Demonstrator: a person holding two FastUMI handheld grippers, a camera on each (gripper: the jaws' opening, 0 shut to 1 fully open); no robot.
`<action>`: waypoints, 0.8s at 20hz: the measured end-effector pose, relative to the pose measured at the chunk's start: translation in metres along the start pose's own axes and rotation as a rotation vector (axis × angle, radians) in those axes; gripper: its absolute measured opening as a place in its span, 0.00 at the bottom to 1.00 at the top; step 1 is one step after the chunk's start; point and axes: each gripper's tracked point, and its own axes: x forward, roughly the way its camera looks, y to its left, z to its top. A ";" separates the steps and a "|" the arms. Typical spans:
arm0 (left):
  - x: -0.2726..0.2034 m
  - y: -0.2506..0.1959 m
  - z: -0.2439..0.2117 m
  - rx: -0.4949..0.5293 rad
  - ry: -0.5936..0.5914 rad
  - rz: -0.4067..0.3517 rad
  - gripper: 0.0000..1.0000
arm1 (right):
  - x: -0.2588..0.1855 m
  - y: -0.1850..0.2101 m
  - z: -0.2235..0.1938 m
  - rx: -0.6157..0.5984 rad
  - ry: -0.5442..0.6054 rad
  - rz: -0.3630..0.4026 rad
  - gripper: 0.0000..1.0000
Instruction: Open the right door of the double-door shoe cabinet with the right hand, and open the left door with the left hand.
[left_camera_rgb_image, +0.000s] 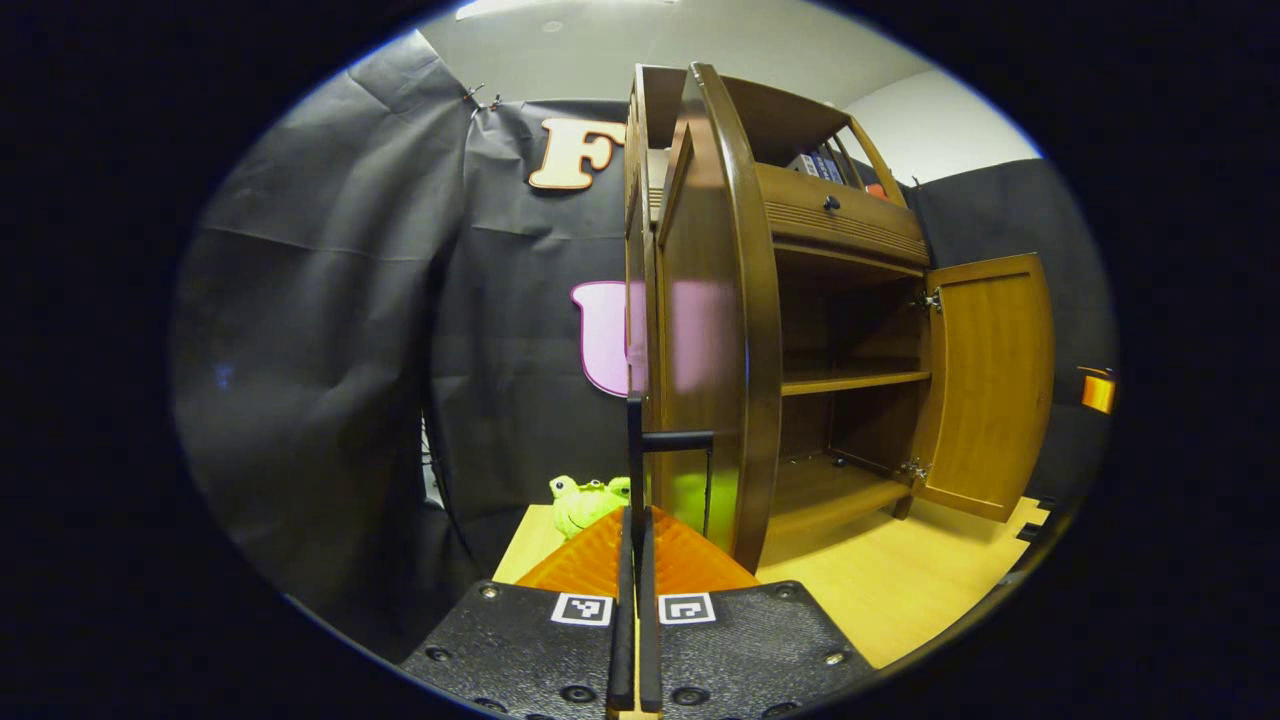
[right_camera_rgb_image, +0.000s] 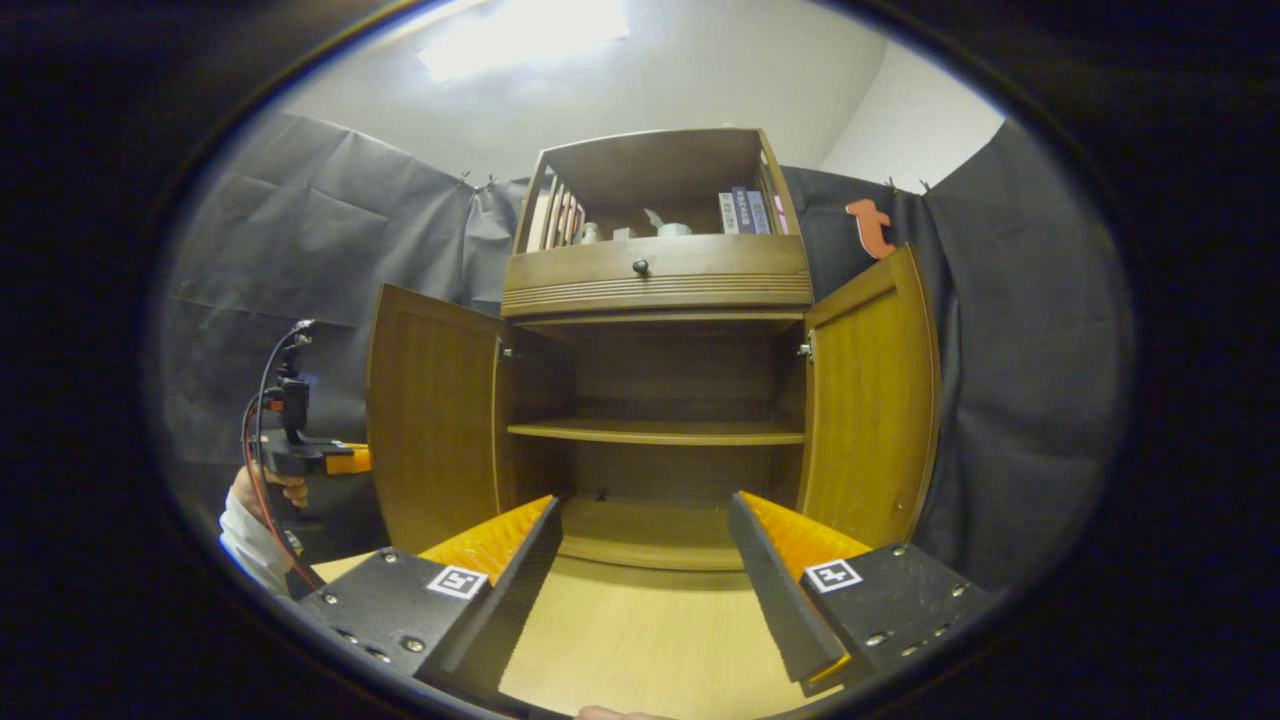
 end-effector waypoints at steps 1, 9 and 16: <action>0.000 0.001 0.004 0.011 -0.020 0.013 0.00 | 0.000 0.000 0.000 0.001 -0.001 -0.001 0.99; -0.016 0.018 0.010 0.045 -0.033 0.159 0.30 | 0.001 -0.012 0.000 0.004 -0.022 -0.043 0.99; -0.025 0.016 0.022 -0.063 -0.113 0.278 0.46 | 0.001 -0.037 -0.006 0.013 -0.016 -0.095 0.99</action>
